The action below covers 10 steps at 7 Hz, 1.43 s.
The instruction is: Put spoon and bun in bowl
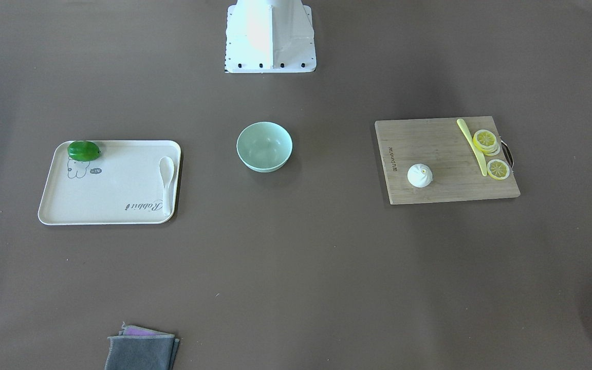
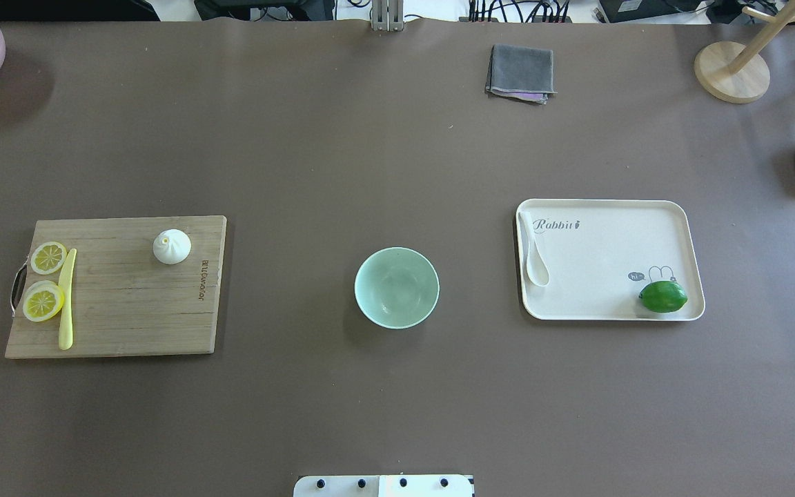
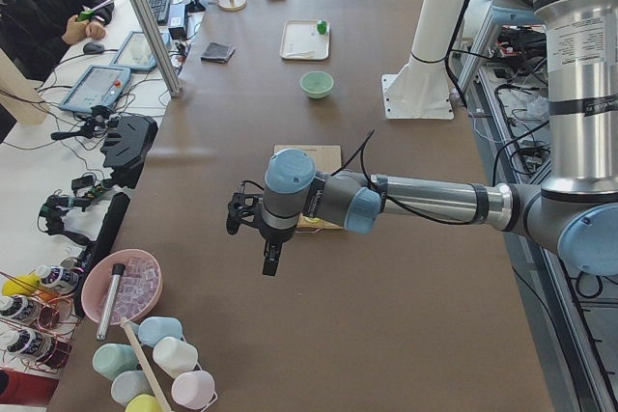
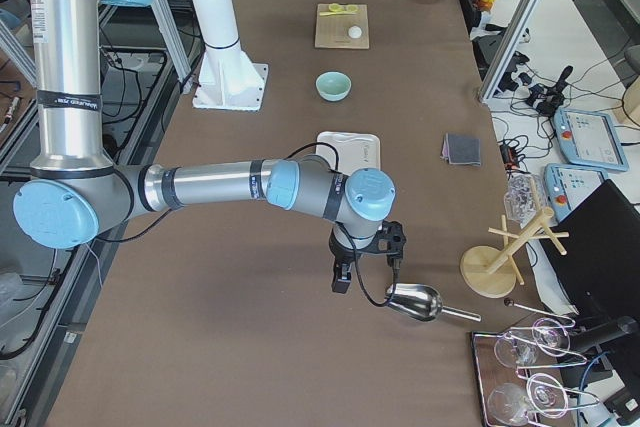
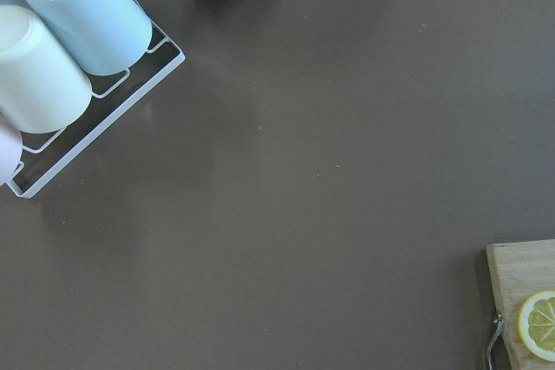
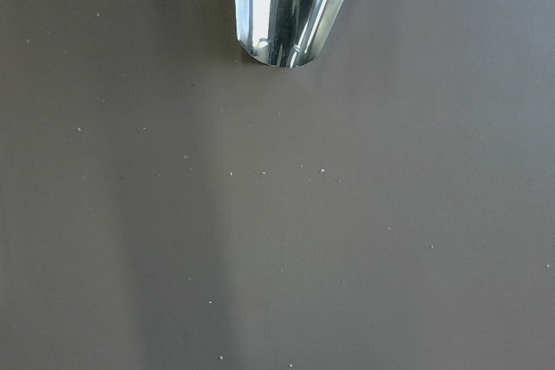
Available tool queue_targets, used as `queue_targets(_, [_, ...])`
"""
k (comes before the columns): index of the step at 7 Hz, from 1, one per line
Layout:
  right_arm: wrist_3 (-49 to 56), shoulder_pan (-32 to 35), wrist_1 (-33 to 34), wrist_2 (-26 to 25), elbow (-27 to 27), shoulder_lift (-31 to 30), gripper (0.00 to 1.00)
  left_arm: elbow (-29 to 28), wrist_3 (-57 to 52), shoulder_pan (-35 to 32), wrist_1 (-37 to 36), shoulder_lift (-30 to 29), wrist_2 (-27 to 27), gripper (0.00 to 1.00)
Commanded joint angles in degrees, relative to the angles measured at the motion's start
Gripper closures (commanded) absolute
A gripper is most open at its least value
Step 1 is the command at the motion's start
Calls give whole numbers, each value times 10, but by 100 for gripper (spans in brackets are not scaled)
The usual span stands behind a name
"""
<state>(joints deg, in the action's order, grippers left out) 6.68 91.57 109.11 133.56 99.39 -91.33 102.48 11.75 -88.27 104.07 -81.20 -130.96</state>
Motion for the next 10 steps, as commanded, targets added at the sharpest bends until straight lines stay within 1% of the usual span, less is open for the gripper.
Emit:
queue_targets(1, [-9, -17, -1, 0, -3, 5, 0, -2, -1, -1, 0, 5, 1, 2])
queue_targets(4, [-9, -17, -30, -1, -7, 4, 0, -11, 3, 0, -1, 3, 0, 2])
queue_targets(10, [-9, -17, -30, -2, 0, 3, 0, -13, 3, 0, 1, 3, 1, 2])
